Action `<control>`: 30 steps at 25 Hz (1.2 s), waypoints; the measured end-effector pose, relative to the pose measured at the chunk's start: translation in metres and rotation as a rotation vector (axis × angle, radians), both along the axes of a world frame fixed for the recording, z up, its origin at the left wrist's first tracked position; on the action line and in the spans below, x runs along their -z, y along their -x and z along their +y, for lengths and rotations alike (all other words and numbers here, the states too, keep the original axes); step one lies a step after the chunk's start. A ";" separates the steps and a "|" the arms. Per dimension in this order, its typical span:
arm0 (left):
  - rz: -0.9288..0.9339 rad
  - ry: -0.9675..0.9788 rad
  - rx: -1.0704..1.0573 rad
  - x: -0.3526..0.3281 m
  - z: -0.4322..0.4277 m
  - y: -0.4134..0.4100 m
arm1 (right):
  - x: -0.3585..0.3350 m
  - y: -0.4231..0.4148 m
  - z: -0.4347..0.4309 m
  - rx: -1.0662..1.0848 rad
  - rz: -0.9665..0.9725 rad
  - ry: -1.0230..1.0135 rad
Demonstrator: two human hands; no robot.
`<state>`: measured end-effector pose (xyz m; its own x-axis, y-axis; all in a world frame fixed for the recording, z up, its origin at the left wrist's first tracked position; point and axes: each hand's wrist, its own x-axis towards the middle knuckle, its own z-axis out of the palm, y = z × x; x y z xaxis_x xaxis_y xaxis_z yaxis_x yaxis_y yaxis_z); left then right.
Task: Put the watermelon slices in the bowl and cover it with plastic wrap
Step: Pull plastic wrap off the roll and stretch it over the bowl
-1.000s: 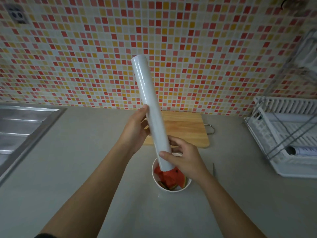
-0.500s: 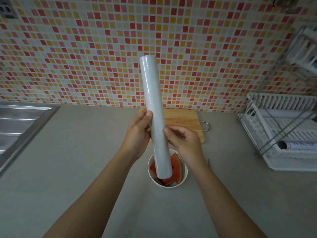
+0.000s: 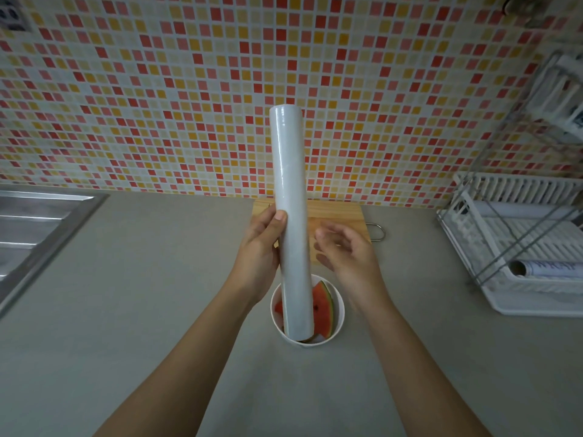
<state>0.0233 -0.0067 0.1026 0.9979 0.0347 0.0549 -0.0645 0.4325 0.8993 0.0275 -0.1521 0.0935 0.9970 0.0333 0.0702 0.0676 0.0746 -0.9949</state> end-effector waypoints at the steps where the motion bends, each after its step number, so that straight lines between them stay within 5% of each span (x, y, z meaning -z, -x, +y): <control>1: -0.011 -0.001 0.012 0.001 0.000 0.001 | -0.002 -0.001 0.000 -0.041 -0.035 0.045; 6: -0.037 -0.028 0.051 0.002 0.000 0.003 | 0.002 -0.002 0.002 0.020 -0.047 0.189; 10: -0.023 -0.033 0.057 0.005 -0.003 0.006 | 0.002 0.003 0.009 0.022 -0.066 0.019; 15: -0.012 -0.024 0.059 0.005 -0.002 0.008 | -0.002 -0.007 0.007 0.079 -0.105 0.145; 19: -0.006 -0.075 0.053 0.006 -0.003 0.009 | 0.001 -0.004 0.014 0.078 -0.019 -0.044; 24: 0.005 -0.058 0.064 0.005 -0.003 0.012 | -0.007 -0.014 0.011 0.082 -0.067 0.070; 30: -0.011 -0.048 0.065 0.005 -0.004 0.011 | -0.024 -0.021 0.014 0.033 -0.137 -0.021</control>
